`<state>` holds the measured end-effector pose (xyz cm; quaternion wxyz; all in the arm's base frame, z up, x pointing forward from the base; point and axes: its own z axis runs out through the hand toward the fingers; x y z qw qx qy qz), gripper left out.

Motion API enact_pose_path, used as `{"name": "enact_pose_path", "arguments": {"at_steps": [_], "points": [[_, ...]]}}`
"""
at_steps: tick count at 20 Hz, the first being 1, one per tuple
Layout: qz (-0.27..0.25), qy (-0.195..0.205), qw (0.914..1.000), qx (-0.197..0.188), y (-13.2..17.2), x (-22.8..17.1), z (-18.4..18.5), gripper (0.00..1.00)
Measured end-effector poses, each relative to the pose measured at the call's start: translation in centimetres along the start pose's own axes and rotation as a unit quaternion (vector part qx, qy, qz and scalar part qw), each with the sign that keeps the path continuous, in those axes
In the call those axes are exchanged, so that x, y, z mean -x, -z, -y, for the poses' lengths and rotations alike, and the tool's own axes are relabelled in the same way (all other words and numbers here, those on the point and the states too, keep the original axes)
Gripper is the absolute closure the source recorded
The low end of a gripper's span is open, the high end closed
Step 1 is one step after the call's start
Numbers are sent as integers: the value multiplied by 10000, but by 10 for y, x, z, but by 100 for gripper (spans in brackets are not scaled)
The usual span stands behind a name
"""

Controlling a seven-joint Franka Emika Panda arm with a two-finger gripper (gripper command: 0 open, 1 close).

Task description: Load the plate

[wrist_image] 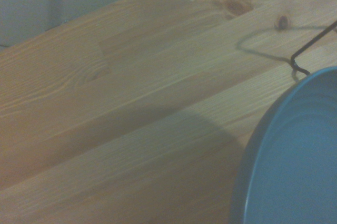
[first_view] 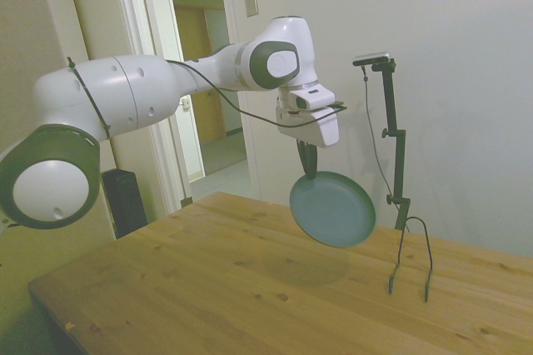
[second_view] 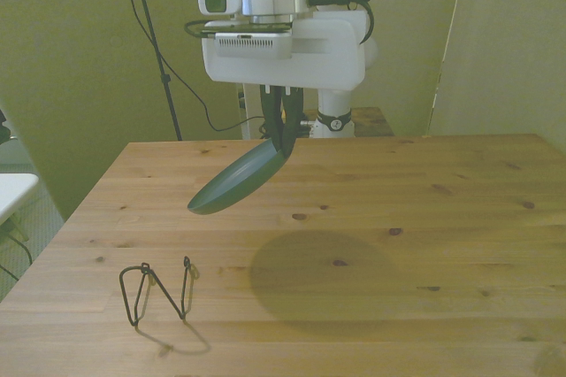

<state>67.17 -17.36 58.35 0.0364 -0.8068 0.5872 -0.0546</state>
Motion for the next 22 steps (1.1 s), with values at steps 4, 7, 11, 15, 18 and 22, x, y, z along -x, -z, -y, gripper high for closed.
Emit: {"name": "enact_pose_path", "arguments": {"at_steps": [4, 7, 11, 15, 18, 22], "points": [[111, 56, 9999, 3, -14, 17, -32, 100], [86, -5, 9997, -212, -23, 22, -44, 100], [202, -453, 9942, -954, -19, 21, -75, 100], [185, -921, 9817, -1654, 1, 10, -100, 100], [101, -1239, 9703, -2073, 15, -6, -105, 100], [-81, -1631, 9547, -2487, 26, -40, -106, 100]]}}
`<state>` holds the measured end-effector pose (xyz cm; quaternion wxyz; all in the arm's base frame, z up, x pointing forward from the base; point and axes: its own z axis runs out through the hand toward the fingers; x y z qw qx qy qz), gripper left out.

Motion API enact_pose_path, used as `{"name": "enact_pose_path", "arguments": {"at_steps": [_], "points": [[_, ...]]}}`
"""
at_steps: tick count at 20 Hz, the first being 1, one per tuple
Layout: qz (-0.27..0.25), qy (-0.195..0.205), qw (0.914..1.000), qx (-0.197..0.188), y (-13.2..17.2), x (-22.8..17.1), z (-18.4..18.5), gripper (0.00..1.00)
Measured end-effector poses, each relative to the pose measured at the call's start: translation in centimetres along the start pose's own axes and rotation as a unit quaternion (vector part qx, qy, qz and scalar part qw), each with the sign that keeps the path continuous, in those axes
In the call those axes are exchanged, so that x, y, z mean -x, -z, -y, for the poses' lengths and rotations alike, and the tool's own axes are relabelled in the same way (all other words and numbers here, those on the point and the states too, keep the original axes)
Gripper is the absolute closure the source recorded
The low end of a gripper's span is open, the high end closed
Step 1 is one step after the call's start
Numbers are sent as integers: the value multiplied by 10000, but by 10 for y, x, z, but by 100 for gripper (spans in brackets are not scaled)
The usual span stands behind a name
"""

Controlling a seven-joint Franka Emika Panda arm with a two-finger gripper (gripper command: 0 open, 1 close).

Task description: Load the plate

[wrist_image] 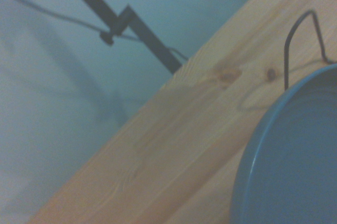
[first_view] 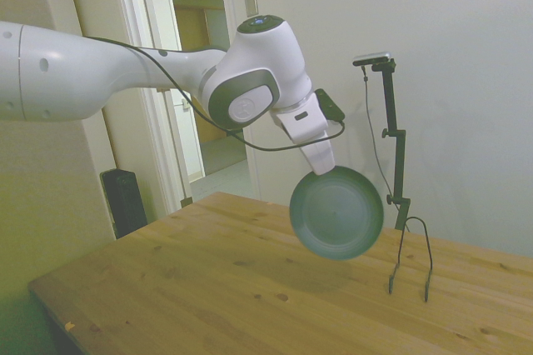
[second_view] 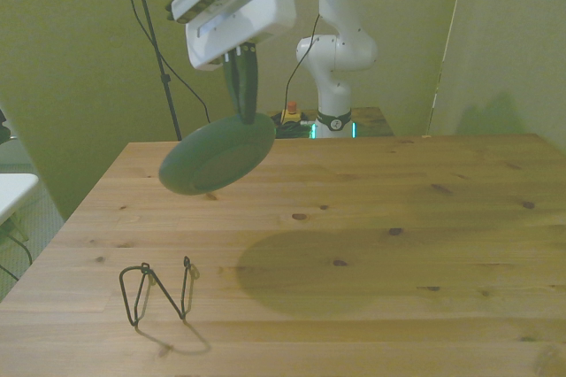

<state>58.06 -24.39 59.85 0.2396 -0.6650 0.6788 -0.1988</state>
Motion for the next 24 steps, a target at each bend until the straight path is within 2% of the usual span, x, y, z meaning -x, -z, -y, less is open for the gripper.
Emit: {"name": "enact_pose_path", "arguments": {"at_steps": [8, 15, 18, 24], "points": [[-375, -513, 9956, -684, -23, -60, 26, 100], [-631, -546, 9888, -1236, -44, -73, 40, 100], [-665, -461, 9887, -1261, -57, -69, 41, 100], [-661, -386, 9893, -1242, -60, -69, 40, 100]]}}
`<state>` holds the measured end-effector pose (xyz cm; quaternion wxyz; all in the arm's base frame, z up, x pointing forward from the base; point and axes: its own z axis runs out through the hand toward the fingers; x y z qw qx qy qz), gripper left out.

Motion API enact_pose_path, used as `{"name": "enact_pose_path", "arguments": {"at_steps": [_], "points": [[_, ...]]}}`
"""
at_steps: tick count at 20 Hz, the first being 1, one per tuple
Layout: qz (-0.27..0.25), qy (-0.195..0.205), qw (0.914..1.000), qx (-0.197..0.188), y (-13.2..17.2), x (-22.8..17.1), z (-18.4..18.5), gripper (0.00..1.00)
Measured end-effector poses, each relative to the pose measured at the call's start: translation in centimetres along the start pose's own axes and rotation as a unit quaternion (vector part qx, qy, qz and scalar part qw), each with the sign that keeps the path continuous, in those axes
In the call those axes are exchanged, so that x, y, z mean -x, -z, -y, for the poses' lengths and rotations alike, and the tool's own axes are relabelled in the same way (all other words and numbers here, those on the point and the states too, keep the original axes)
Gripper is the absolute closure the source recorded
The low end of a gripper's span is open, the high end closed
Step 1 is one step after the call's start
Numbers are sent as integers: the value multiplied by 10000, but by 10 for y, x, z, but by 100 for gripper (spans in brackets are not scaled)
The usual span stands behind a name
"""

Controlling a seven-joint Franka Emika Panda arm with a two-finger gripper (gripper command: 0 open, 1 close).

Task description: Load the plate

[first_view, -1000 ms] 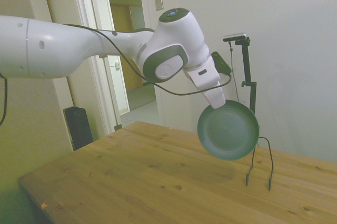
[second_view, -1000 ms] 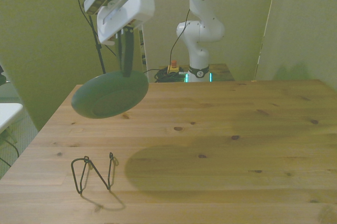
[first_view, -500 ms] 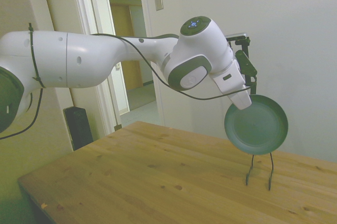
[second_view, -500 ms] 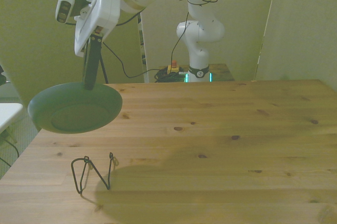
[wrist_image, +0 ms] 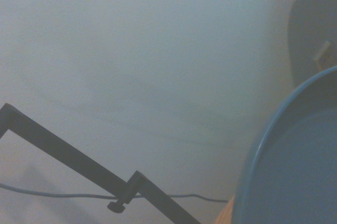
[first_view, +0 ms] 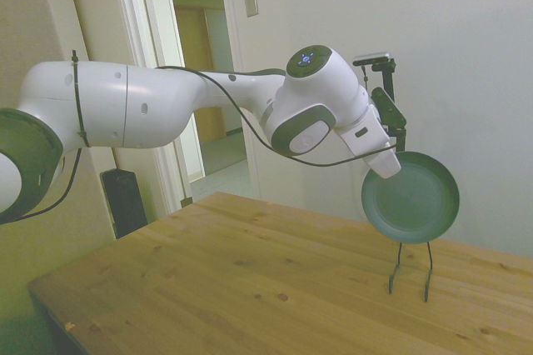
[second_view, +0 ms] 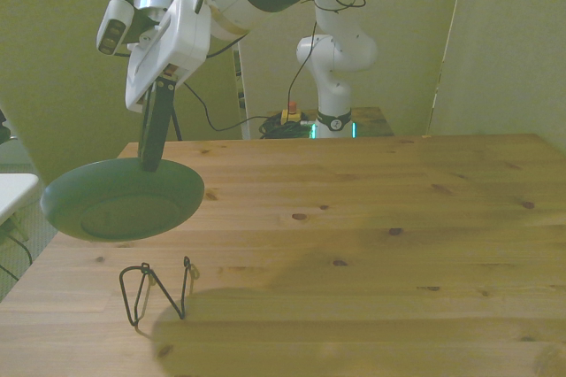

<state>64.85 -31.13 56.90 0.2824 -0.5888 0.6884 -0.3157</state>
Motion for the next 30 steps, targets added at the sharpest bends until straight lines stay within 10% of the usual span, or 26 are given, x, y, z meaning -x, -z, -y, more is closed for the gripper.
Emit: {"name": "enact_pose_path", "arguments": {"at_steps": [30], "points": [[-125, 334, 9993, 114, -60, -11, -42, 100]]}}
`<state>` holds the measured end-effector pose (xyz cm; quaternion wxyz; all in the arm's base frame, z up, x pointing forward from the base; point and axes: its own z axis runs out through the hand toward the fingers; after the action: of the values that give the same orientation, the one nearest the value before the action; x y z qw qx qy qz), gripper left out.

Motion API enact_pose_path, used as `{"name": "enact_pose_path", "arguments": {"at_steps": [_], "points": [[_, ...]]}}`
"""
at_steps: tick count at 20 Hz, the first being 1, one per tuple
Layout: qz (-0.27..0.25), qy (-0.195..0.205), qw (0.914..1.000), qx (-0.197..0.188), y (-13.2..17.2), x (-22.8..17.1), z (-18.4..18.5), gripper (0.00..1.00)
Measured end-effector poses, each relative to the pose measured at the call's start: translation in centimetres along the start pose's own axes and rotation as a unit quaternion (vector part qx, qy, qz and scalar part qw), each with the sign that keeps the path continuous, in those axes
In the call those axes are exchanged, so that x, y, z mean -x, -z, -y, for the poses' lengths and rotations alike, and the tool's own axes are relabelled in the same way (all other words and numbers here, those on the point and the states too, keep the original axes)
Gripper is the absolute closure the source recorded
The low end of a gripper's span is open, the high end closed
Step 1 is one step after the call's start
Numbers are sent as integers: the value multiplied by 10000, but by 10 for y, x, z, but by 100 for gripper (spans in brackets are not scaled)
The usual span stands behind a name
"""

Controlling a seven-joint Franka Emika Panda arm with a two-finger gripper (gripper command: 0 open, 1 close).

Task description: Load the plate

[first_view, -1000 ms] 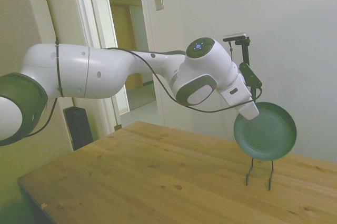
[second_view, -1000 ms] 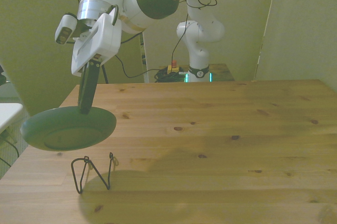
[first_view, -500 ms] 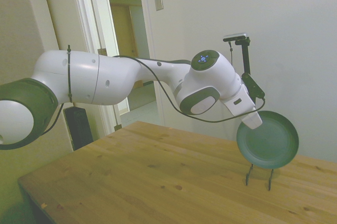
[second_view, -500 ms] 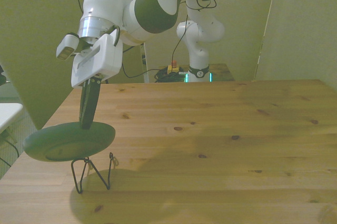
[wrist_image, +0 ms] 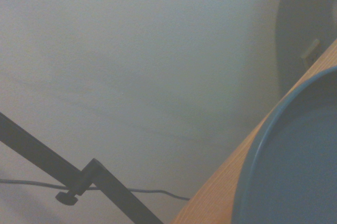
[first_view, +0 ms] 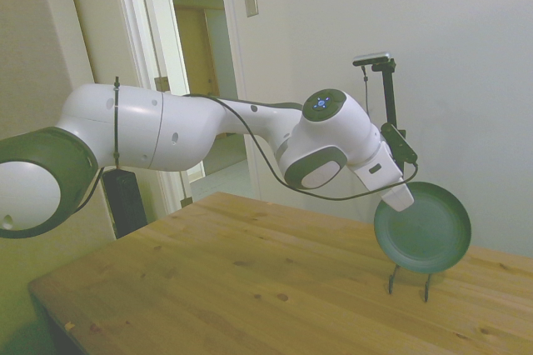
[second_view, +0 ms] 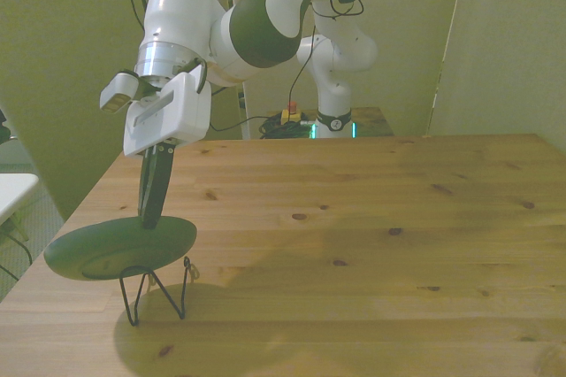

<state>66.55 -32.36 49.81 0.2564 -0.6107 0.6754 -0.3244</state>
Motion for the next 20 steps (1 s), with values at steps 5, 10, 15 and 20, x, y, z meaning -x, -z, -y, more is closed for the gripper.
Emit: {"name": "enact_pose_path", "arguments": {"at_steps": [5, 10, 15, 20], "points": [[-76, -7, 9998, -190, 3, 0, 3, 100], [-194, 130, 9990, -383, -4, 7, -2, 100], [-199, 190, 9989, -381, -9, 9, -9, 0], [-197, 200, 9990, -337, -12, 8, -15, 0]]}}
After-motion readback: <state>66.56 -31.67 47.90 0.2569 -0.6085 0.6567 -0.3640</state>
